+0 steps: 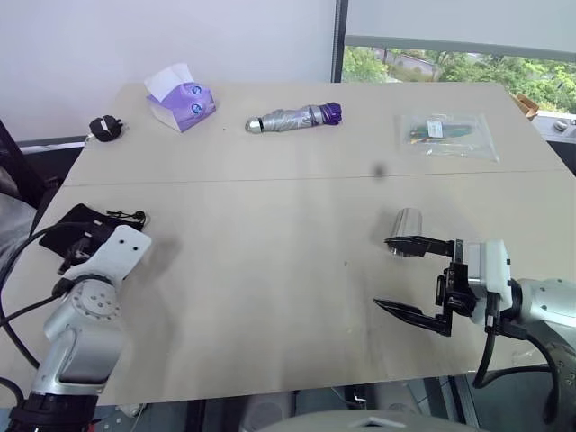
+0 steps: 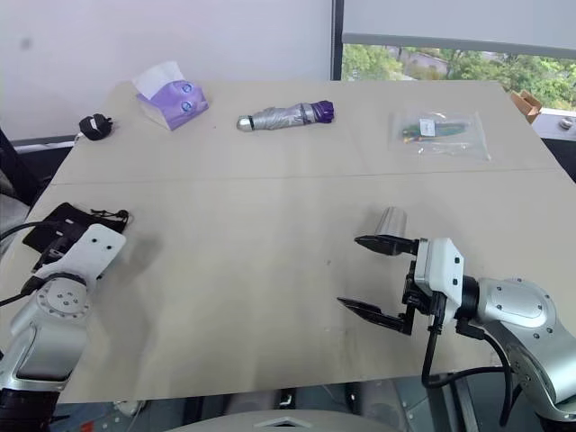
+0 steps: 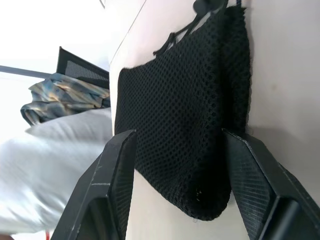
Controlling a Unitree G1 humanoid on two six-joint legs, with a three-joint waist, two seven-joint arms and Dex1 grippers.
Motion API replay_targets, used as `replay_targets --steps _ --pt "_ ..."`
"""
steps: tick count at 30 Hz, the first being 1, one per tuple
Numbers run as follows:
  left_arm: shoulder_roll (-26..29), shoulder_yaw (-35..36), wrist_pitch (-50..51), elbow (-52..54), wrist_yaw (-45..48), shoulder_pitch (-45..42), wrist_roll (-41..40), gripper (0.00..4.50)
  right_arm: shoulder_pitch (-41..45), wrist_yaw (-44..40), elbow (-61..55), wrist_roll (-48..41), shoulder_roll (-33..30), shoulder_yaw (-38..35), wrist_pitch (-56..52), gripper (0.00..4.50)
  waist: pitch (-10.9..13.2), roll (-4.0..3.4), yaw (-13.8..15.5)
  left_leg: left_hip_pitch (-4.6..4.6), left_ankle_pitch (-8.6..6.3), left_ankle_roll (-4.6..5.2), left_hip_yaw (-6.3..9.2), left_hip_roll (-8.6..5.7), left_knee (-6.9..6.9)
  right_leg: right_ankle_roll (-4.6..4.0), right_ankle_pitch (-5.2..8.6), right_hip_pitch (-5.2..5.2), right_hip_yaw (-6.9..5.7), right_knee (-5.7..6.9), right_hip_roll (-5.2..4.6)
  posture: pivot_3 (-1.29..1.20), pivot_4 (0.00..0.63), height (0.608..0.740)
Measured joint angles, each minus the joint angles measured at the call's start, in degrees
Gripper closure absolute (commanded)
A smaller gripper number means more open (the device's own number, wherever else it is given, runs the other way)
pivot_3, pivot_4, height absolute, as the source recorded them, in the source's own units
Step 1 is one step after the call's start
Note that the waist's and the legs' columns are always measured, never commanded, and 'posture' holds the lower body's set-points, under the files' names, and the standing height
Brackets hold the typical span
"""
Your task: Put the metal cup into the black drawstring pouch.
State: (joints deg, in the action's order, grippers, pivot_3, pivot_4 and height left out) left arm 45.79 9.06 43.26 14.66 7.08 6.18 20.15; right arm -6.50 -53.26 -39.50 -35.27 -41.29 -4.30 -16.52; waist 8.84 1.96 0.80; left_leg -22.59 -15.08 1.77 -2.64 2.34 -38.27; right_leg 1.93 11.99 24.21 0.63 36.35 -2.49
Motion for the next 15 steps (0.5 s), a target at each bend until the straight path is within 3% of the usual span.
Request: replay_targets --steps 4,5,7,8,11,15 --pt "-0.2 -0.1 -1.2 -2.2 0.0 -1.7 0.2 1.77 -0.1 0.4 -0.1 0.0 0.0 0.0 -0.4 0.00 0.0 0.00 0.0 -0.01 0.00 0.00 0.01 -0.01 0.00 0.00 0.00 0.00 -0.03 0.01 -0.01 0.00 0.150 0.740" --pt "-0.2 -0.1 -1.9 -3.2 0.1 -2.3 0.2 2.28 -0.1 0.5 -0.1 0.0 0.0 0.0 -0.5 0.00 0.0 0.00 0.0 0.00 0.00 0.00 0.02 -0.01 0.00 0.00 0.00 0.00 -0.04 0.02 -0.01 0.00 0.150 0.740" --pt "-0.2 -0.1 -3.4 -5.8 0.8 -3.7 -0.1 2.88 0.0 1.1 -0.2 0.1 0.0 0.0 -0.7 0.00 0.0 0.01 0.0 0.00 0.00 0.00 0.01 -0.01 0.00 0.00 0.00 0.00 -0.04 0.04 0.00 0.00 0.150 0.740" --pt "-0.2 -0.1 -4.2 -7.0 1.3 -4.2 -0.3 3.47 0.0 1.2 -0.2 0.1 0.1 0.0 -0.7 0.00 0.0 0.01 0.0 0.00 0.00 0.00 0.01 -0.01 0.00 0.00 0.00 0.00 -0.04 0.05 0.00 0.00 0.150 0.740" --pt "0.3 0.5 -6.7 -10.5 3.1 -6.6 -1.6 4.44 0.1 1.9 -0.4 0.4 0.1 0.2 -0.9 0.00 -0.1 -0.08 0.1 0.03 0.00 0.00 0.01 -0.02 -0.01 0.00 0.00 -0.01 -0.06 0.09 -0.02 0.00 0.150 0.740" --pt "-0.1 3.4 -9.0 -13.2 6.6 -8.0 -5.7 4.44 0.2 5.1 -0.8 2.1 1.1 0.5 -1.3 0.00 -0.1 -0.14 0.1 0.04 0.01 0.00 0.01 -0.03 -0.04 0.00 0.00 0.00 -0.12 0.18 -0.06 0.00 0.150 0.740"
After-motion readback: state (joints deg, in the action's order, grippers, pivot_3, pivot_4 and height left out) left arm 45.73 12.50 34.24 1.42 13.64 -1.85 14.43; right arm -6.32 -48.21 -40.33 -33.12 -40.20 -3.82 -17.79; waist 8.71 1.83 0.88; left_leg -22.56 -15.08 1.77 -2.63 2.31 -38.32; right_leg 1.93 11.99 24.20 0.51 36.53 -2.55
